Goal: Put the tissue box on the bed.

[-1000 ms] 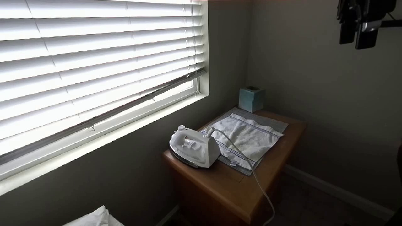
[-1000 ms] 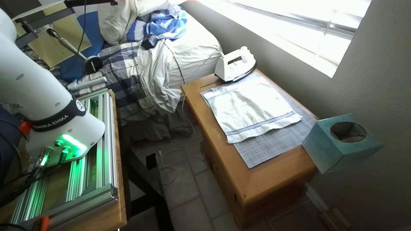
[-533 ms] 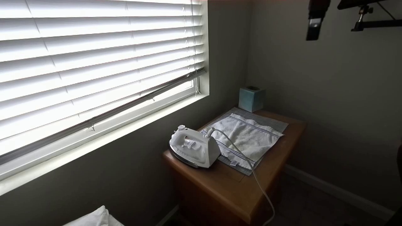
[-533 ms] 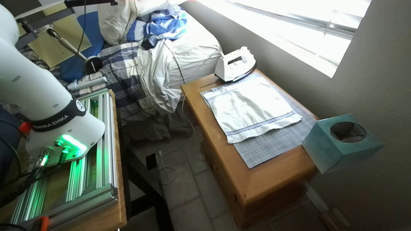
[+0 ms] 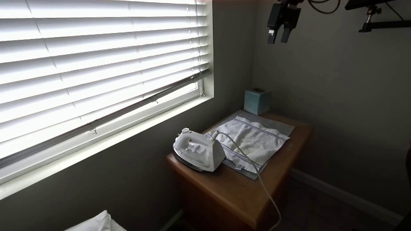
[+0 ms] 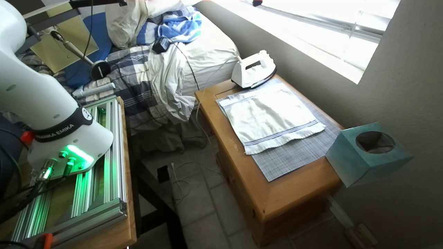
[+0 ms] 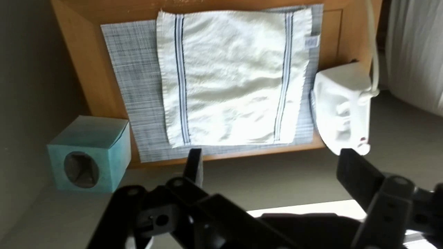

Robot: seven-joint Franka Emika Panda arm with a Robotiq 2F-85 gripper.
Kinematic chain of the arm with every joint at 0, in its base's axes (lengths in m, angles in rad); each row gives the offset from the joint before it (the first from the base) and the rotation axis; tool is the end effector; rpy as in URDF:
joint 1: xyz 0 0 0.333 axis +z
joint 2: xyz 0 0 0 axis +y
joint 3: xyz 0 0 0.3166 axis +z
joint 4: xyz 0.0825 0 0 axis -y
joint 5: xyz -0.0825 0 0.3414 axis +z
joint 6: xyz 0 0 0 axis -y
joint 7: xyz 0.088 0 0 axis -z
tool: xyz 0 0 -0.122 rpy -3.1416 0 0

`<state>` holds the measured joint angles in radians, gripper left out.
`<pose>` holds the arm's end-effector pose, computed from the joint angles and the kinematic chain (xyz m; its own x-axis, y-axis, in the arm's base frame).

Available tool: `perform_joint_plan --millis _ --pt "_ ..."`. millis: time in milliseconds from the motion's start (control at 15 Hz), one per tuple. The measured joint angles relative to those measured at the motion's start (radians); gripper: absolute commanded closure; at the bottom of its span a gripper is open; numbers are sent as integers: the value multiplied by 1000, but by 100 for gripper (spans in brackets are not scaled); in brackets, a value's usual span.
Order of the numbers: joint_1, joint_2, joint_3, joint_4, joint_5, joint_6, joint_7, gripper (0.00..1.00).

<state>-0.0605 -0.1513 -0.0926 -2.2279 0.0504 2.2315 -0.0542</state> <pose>0.4729 -0.0721 0.4580 0.9794 -0.1288 0.1554 -0.1224 -0.9912 -0.0496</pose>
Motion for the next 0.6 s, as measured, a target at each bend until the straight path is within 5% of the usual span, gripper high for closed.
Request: perform_joint_plan --millis 333,600 --pt "-46 201 -40 148 -21 77 2 0" --pt "-50 222 -37 162 -22 78 2 0"
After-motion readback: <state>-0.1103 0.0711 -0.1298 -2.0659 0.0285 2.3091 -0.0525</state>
